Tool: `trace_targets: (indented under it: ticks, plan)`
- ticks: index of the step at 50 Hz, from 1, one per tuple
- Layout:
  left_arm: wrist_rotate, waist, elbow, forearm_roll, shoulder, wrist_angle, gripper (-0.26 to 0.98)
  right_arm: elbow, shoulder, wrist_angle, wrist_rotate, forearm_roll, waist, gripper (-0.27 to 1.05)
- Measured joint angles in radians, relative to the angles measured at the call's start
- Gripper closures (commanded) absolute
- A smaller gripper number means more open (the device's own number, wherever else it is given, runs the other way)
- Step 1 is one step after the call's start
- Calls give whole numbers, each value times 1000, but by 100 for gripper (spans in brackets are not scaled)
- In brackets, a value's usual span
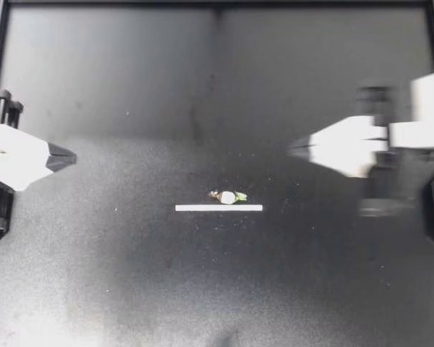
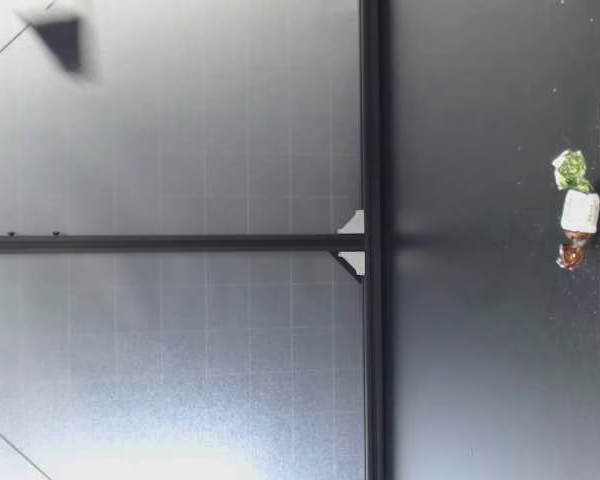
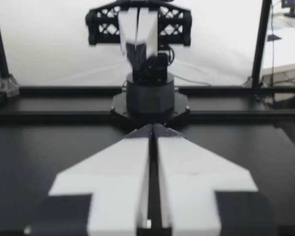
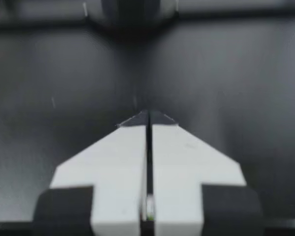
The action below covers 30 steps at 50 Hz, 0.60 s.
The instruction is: Pick up the candy and unwrap it.
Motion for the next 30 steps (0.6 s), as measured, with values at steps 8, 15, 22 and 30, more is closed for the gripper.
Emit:
trace_targets:
  ticks: [8,15,22,30]
  plan:
    - [0,0,2,0,5,0,83,-80,138,132,5,-2,-2,87]
    - [0,0,2,2,6,2,83,-149,261,245,2,-2,-3,76]
    - [0,0,2,2,5,0,83,-199,365,313,0,-2,-2,54]
    - [0,0,2,2,5,0,83,-233,446,339,3,-2,-3,25]
